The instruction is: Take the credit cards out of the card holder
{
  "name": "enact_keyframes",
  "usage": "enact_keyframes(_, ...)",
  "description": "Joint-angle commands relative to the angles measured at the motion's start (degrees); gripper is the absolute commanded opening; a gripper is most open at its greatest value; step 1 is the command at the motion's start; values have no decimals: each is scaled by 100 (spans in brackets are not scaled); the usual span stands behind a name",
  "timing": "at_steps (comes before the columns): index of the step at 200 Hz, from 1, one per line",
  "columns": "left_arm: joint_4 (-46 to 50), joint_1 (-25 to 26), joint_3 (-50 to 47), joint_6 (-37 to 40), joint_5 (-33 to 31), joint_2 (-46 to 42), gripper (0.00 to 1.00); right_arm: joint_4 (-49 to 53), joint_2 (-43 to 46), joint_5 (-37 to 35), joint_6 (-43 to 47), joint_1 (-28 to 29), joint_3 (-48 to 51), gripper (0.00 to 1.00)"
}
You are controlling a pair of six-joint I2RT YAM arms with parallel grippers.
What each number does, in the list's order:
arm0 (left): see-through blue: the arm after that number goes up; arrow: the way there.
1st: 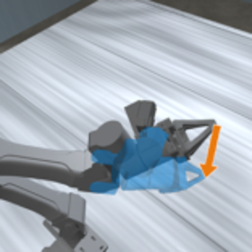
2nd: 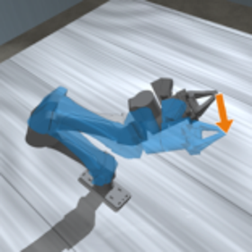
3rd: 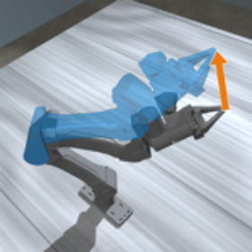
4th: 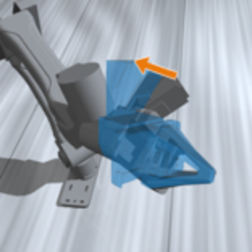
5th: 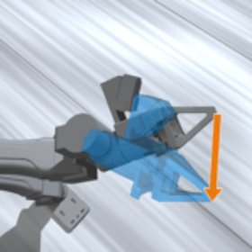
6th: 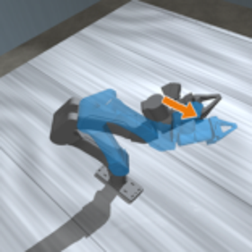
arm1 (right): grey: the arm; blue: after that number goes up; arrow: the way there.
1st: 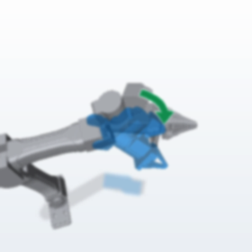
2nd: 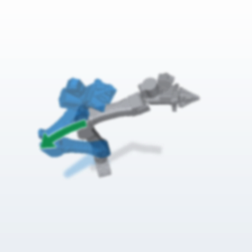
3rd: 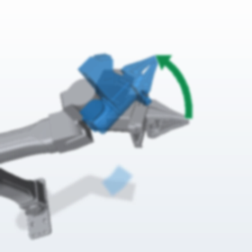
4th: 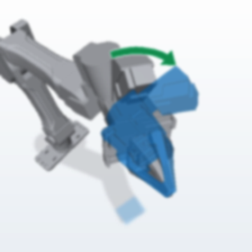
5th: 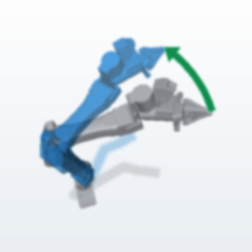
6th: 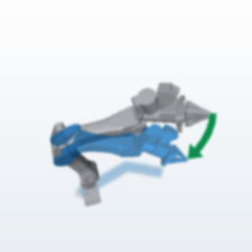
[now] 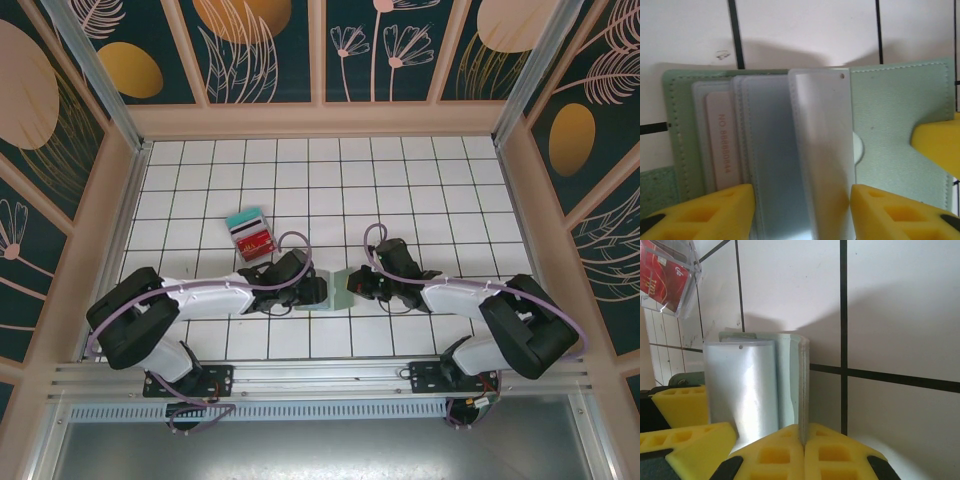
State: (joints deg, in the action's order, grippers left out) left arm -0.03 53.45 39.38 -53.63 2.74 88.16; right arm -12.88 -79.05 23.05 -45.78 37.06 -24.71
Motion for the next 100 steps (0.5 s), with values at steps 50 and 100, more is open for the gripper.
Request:
enact_keyframes(50, -410, 1, 295, 238, 694, 271, 60, -200, -129, 183, 26, -6, -131, 0)
enact_keyframes(100, -216, -1, 606, 460, 654, 202, 66, -179, -142, 165, 44, -14, -148, 0)
